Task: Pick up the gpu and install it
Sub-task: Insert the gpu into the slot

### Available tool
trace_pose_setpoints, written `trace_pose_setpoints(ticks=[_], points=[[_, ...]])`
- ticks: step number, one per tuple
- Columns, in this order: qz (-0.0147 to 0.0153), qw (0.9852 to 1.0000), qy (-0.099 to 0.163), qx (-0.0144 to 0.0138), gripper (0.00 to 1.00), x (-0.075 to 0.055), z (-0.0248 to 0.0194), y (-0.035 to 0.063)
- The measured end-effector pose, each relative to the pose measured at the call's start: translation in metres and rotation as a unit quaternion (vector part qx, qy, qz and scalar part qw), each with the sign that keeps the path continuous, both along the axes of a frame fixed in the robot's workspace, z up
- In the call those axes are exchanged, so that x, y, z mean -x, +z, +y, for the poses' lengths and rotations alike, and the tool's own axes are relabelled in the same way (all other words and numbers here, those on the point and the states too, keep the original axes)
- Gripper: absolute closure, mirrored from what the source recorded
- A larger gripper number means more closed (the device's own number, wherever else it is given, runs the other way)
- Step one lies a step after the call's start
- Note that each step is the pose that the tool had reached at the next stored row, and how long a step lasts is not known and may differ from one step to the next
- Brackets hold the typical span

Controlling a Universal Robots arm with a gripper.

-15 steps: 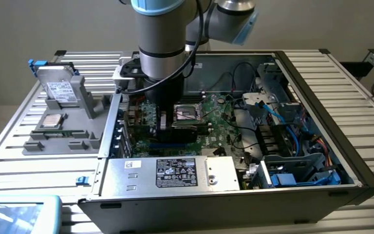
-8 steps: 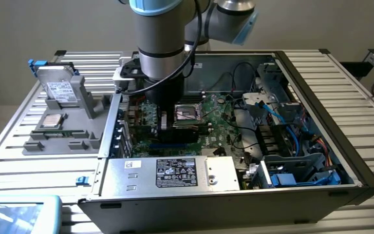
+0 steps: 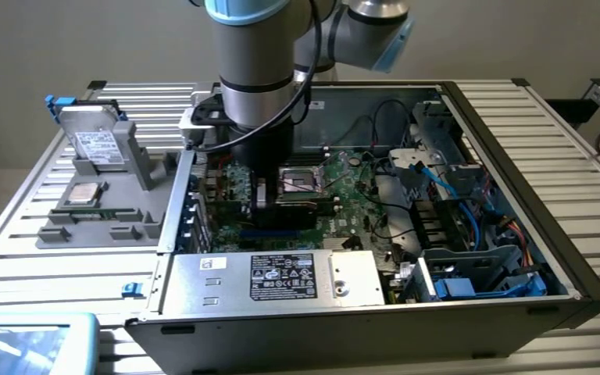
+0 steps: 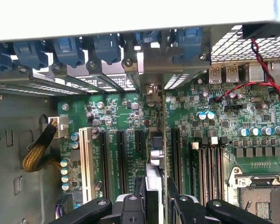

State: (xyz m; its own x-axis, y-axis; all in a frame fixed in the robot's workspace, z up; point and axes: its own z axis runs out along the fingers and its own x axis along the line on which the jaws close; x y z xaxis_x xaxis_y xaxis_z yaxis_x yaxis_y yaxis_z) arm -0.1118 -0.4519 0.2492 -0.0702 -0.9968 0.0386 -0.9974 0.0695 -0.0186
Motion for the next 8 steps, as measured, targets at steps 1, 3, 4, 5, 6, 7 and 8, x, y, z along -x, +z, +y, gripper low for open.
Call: trace_pose_setpoints(ticks=[1,3,4,5,6,7,8], points=[[-0.0001,1.0000,0.000,0.0000,0.71,0.0005,0.0001,-0.0001],[-0.0001,1.0000,0.000,-0.0001,0.71,0.0005,0.0001,-0.0001],[-0.0002,1.0000,0.000,-0.0001,0.71,0.0004,0.0001,-0.0001],[-0.0008,1.0000,0.000,-0.0001,0.71,0.0004,0.0001,-0.0001],[-0.0022,1.0000,0.000,-0.0001,0.71,0.0005,0.0000,-0.0001],[-0.0053,1.0000,0.001,0.0000,0.71,0.0006,0.0000,0.0000],[-0.0086,1.0000,0.001,0.0000,0.71,0.0008,0.0003,0.0000]])
